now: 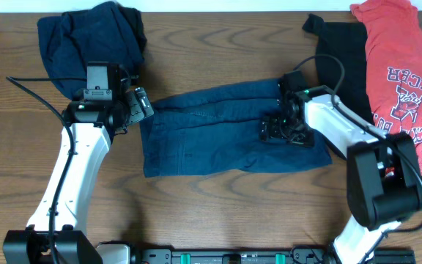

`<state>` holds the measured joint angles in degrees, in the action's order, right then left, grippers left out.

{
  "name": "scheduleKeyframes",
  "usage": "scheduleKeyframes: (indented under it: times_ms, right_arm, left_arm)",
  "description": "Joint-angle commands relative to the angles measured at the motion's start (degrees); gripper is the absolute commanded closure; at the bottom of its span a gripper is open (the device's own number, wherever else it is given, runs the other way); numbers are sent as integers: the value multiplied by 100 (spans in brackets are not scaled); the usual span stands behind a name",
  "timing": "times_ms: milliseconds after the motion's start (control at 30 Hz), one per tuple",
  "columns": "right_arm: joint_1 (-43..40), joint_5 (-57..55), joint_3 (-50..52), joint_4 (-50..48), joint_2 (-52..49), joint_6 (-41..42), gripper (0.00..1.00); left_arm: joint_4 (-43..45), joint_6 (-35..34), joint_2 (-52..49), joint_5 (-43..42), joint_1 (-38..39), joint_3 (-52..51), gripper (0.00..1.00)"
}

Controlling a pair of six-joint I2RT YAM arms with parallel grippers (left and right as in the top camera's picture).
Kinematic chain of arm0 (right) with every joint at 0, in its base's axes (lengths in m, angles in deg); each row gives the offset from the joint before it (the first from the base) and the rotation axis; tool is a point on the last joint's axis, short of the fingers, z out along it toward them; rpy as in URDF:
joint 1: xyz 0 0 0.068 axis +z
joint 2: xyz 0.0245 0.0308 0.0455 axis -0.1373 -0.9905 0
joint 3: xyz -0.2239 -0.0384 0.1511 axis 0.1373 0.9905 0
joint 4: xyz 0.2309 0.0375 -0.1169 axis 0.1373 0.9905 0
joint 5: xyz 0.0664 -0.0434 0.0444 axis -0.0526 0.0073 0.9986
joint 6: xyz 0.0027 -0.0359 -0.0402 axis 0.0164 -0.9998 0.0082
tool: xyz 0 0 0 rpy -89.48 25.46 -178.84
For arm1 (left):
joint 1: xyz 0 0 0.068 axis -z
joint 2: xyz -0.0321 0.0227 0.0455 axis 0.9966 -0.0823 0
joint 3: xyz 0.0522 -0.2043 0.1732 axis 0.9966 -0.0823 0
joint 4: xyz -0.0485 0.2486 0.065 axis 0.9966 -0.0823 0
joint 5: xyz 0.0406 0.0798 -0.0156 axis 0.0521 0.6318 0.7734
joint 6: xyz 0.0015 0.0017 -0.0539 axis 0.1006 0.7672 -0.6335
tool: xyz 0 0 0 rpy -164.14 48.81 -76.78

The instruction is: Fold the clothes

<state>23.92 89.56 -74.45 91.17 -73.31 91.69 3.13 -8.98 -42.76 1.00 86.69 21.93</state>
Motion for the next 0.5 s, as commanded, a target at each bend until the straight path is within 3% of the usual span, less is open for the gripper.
scheduleKeyframes:
  times_ms: [0,167,333,467]
  right_arm:
    - [31,-90,28,-2,739,52,1]
    - [105,-37,28,-2,1694,-614,1]
    - [203,-50,17,-83,2380,-1766,1]
    - [155,-114,-109,-212,2433,-2218,1]
  left_arm:
    - [-26,98,-17,24,7,-13,2]
    - [-70,164,-17,9,7,-11,2]
    - [-70,1051,-15,-284,7,-11,2]
    - [13,1421,-48,-297,-9,-7,2]
